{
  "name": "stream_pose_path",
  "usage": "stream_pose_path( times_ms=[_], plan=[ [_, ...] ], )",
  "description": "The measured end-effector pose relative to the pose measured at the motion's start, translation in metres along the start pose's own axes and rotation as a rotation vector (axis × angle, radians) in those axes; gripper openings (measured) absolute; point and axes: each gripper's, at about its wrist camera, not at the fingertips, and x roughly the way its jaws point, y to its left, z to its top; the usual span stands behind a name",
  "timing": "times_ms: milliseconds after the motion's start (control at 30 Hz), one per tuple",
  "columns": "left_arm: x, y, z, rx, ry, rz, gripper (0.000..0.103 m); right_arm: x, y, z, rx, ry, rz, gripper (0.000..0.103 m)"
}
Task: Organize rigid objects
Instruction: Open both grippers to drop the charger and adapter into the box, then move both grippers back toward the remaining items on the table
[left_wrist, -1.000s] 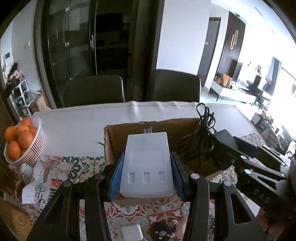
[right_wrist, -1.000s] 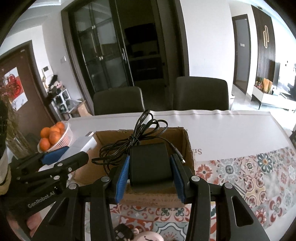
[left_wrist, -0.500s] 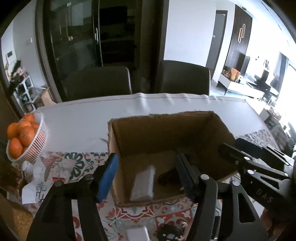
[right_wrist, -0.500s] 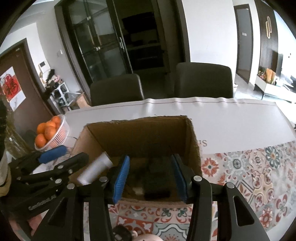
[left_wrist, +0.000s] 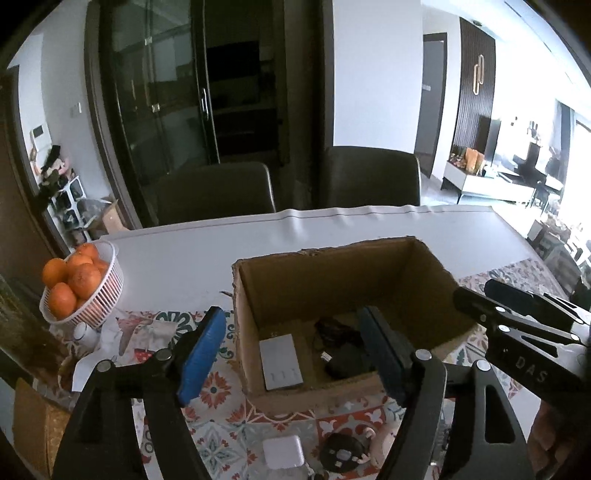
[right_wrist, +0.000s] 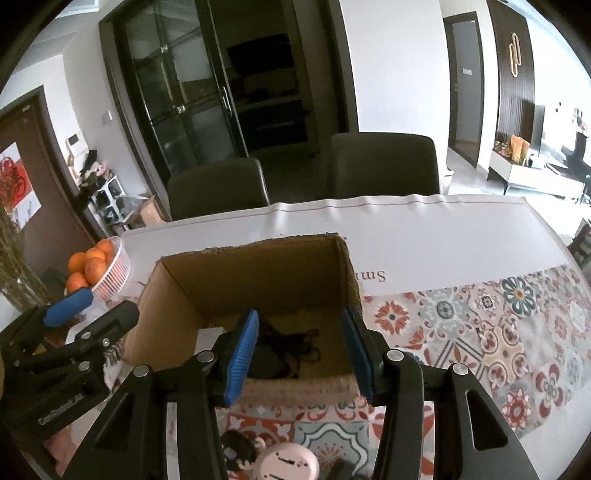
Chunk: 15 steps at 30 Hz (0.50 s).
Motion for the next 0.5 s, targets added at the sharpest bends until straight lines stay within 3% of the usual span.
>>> stream_pose_path(
  times_ms=[500],
  plan=[
    [-0.067,-0.015,-0.035,0.0,-0.085,0.017,0.078,-0.073,-0.003,-0.035,-0.016,-0.121,-0.051,0.05]
  ],
)
